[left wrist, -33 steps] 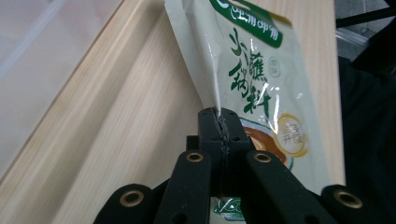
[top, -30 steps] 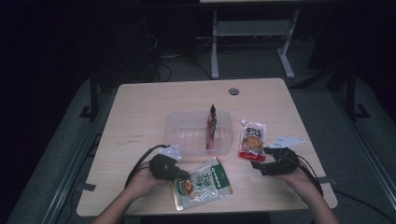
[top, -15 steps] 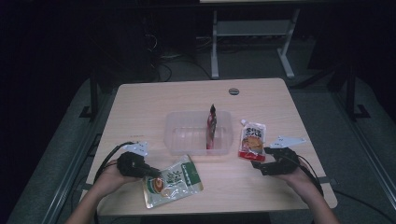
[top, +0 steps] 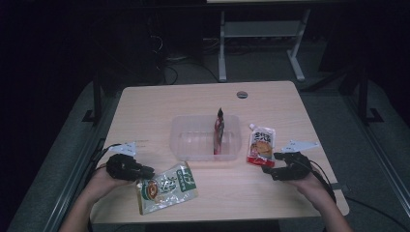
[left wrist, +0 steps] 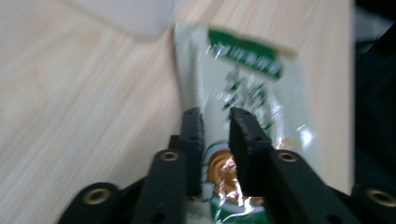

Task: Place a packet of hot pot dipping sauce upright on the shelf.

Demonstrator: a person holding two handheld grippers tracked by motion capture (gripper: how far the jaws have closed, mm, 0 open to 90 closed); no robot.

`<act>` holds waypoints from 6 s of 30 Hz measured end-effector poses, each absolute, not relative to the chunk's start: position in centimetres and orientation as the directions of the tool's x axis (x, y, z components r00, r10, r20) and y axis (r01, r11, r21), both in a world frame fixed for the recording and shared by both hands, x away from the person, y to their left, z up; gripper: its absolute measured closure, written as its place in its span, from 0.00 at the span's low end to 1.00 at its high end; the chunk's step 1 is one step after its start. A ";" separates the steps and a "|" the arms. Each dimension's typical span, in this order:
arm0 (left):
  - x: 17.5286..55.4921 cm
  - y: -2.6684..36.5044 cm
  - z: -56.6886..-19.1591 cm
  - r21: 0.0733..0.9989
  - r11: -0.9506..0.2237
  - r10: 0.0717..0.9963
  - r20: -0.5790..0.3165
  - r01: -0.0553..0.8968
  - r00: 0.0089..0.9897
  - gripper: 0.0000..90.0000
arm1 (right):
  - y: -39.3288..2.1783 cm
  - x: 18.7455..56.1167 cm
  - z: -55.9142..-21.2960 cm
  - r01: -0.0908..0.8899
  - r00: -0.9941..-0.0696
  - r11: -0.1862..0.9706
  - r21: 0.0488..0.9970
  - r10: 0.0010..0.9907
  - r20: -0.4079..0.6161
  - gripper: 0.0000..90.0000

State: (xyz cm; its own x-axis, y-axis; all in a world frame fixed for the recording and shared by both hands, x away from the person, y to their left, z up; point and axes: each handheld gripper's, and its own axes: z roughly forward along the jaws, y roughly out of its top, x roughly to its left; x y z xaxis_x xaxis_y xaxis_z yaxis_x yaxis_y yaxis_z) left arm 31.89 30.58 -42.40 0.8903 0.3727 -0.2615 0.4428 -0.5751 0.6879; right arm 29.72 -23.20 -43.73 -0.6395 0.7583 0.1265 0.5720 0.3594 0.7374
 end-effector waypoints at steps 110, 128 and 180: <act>26.9 20.5 -43.9 0.656 -0.658 0.319 -0.202 0.370 0.926 0.35 | -20.6 29.7 -42.9 0.541 -0.745 0.546 0.640 0.665 0.062 1.00; 27.0 20.5 -44.1 0.645 -0.666 0.318 -0.209 0.375 0.925 0.35 | -23.4 31.3 -45.3 0.656 -0.673 0.510 0.556 0.729 0.127 1.00; 29.6 11.4 -44.3 0.608 -0.750 0.268 -0.084 0.262 0.960 0.96 | -22.1 27.3 -44.2 0.647 -0.700 0.438 0.623 0.666 0.259 0.63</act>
